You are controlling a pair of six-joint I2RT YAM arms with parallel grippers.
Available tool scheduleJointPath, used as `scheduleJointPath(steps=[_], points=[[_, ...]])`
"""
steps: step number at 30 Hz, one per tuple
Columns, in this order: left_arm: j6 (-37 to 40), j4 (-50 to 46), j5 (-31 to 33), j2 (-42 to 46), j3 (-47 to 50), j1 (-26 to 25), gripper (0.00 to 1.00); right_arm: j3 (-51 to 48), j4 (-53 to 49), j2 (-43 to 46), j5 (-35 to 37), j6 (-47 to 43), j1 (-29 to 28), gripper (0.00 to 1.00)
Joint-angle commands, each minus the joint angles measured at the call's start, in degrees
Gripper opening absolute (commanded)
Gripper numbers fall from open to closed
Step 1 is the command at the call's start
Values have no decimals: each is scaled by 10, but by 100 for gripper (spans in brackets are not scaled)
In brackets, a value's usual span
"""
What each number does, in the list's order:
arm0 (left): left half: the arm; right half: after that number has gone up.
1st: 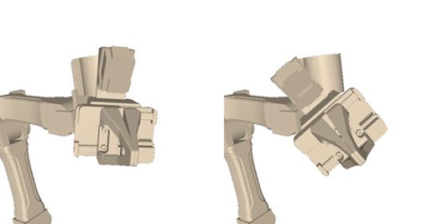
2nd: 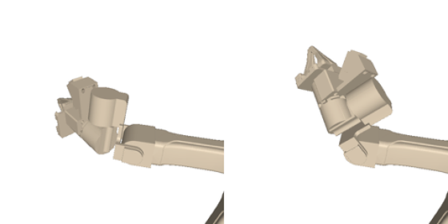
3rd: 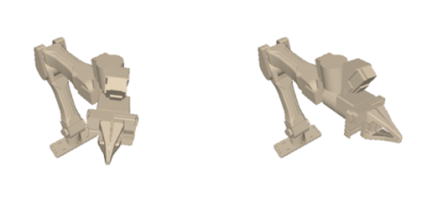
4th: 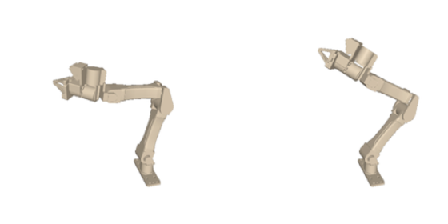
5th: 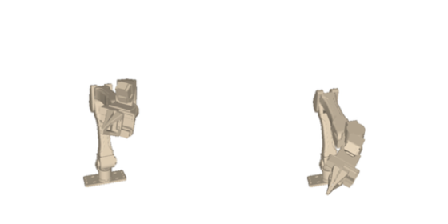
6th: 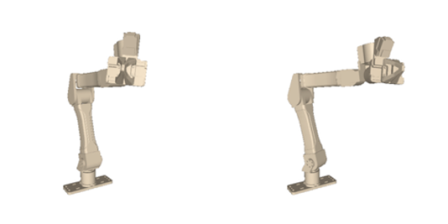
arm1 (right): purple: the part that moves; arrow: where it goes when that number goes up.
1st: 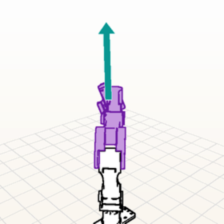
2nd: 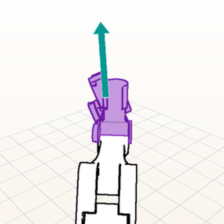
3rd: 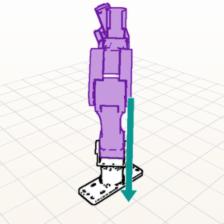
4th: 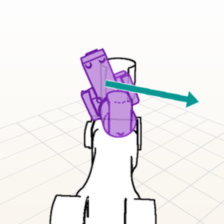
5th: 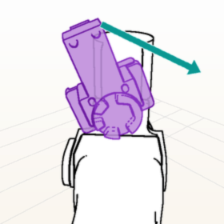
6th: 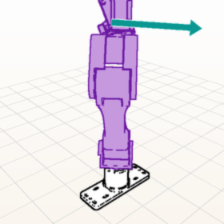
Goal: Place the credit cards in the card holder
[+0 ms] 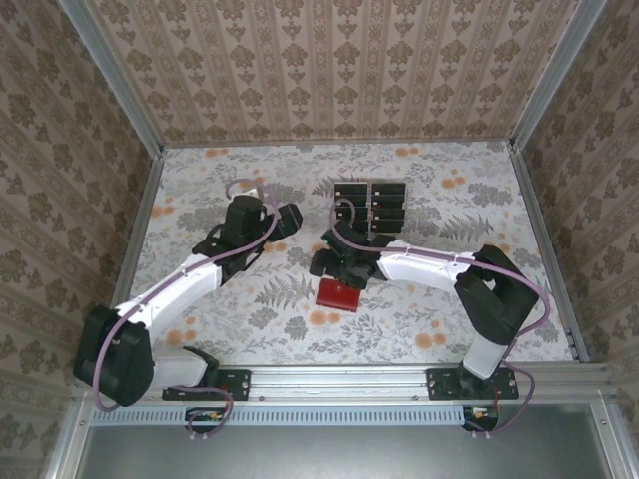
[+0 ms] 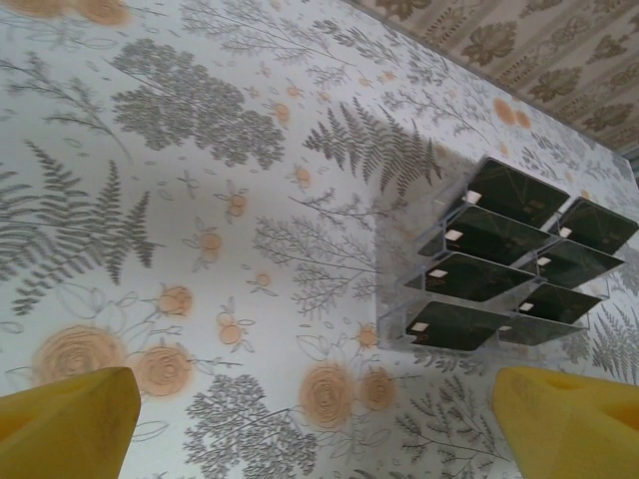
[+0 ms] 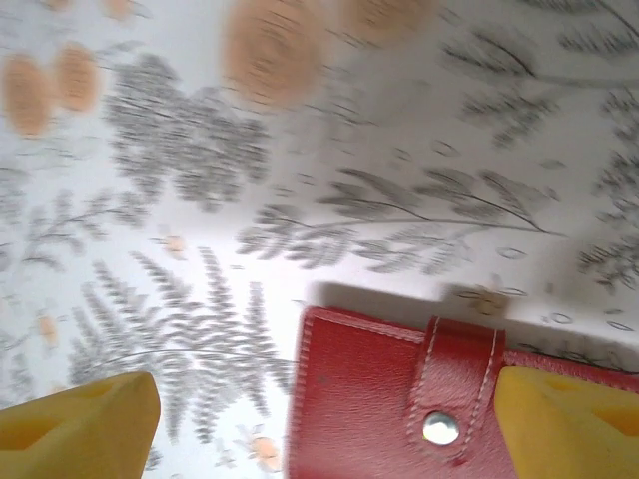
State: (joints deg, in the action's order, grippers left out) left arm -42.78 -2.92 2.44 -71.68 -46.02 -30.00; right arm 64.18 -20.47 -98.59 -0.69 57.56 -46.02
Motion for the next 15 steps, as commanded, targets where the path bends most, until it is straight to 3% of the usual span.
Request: scheduleJointPath(steps=[1,7,15], points=[[7,-25,10,37,22,18,100,25,-88,28,41,-88,-2,88],[2,-39,16,68,48,31,100,10,-194,67,90,-217,19,88],[2,6,98,109,93,13,100,-89,-111,79,18,-140,15,89]])
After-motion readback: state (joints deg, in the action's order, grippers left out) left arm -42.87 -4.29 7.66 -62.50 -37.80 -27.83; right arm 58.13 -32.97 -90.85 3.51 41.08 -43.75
